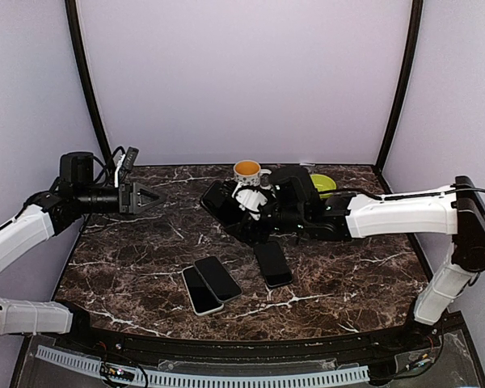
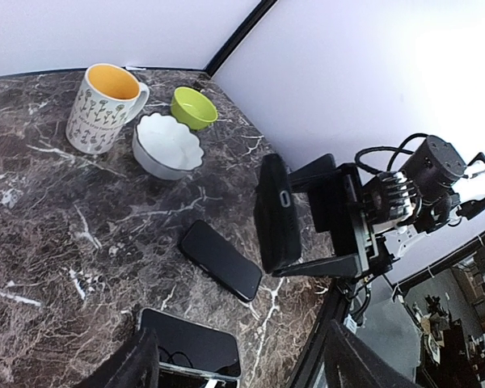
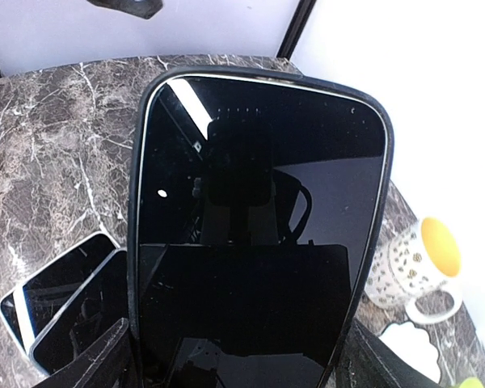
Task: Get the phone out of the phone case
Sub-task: Pass from the right arm to the left
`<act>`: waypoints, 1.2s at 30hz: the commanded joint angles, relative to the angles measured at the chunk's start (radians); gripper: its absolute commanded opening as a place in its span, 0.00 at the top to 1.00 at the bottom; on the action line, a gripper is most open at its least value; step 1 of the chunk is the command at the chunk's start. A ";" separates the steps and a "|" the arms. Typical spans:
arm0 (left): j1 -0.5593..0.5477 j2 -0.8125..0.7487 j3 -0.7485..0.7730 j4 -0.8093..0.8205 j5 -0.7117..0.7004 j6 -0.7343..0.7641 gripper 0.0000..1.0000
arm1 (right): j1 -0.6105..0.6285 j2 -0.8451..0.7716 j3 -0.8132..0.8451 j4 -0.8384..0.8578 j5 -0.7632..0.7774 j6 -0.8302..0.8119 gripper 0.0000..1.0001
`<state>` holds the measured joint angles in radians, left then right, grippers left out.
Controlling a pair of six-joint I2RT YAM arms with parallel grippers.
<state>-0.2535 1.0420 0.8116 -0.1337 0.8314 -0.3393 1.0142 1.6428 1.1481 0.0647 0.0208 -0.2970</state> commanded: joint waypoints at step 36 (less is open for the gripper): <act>-0.281 0.137 0.047 0.181 -0.218 -0.193 0.87 | 0.086 0.130 0.196 0.127 0.031 -0.101 0.64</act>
<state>-0.5266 1.1851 0.8307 0.0280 0.6373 -0.5369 1.0855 1.7695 1.2922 0.1200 0.0513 -0.3874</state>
